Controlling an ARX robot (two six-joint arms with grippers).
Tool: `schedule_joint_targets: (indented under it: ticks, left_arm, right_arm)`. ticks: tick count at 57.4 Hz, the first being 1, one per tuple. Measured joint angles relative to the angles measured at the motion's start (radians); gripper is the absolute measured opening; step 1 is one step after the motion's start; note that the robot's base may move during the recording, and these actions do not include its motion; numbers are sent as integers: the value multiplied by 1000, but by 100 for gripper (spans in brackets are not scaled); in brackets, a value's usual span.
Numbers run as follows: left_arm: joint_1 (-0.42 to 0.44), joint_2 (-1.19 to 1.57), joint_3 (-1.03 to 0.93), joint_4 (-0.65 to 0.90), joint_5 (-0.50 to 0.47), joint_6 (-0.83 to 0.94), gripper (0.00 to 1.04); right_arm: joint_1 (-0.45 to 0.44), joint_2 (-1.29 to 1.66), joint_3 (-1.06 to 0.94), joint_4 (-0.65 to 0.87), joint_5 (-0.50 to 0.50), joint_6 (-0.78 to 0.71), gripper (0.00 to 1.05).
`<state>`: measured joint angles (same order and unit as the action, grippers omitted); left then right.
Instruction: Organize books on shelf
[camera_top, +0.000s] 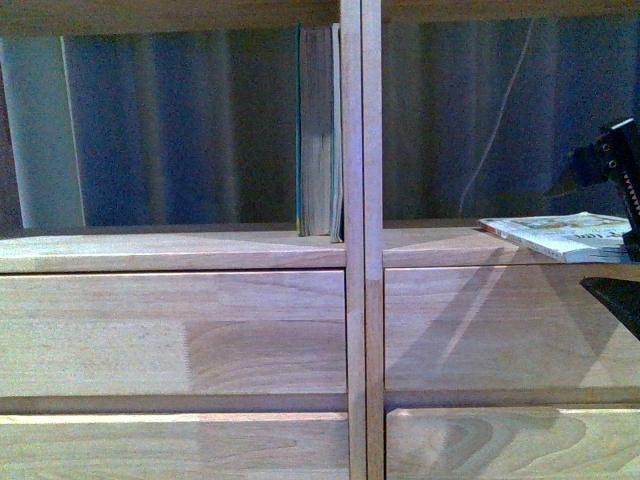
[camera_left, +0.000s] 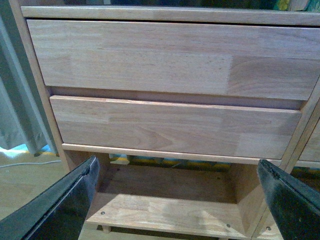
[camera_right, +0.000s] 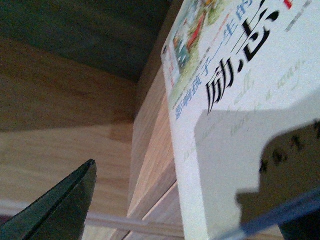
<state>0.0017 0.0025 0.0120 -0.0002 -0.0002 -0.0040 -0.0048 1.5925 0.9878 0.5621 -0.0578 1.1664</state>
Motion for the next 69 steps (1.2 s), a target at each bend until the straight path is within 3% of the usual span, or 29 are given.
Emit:
schedule_joint_targets:
  ticks: [4,11,22,32,34,36,38,41,48,51,57,69]
  left_arm:
    - [0,0,0,0,0,0,97]
    - [0,0,0,0,0,0,97]
    - [0,0,0,0,0,0,97]
    - [0,0,0,0,0,0,97]
    - [18,13,2,2,51,-6,97]
    - [71,44,7,21,224,-23,97]
    - [114,76,13,42,326,-36,97]
    - [222,167,35,112,553,-77,97]
    - [380,328,113,306,851,-165,97]
    - [398,396,152,383,886,-191,97]
    - [383,559,257,450,858,-228,97]
    - [254,898,496,547,775,-353,97]
  right_arm:
    - [-7,14,19,-19,20,2,97]
    - [-23,18,32,-34,45,2,80]
    - [-40,9,11,-7,36,-3,49]
    - [-41,7,-15,45,-4,24,11]
    - [-41,3,-19,61,-10,30,8]
    - [-42,-4,-27,78,-18,34,8]
    - [-42,-14,-40,95,-22,39,7]
    - [-39,-33,-63,119,-36,49,7]
    - [-39,-93,-114,180,-79,50,7]
    - [-41,-136,-134,210,-95,51,7]
    - [-46,-212,-156,265,-132,49,7]
    - [-29,-363,-178,361,-217,28,7]
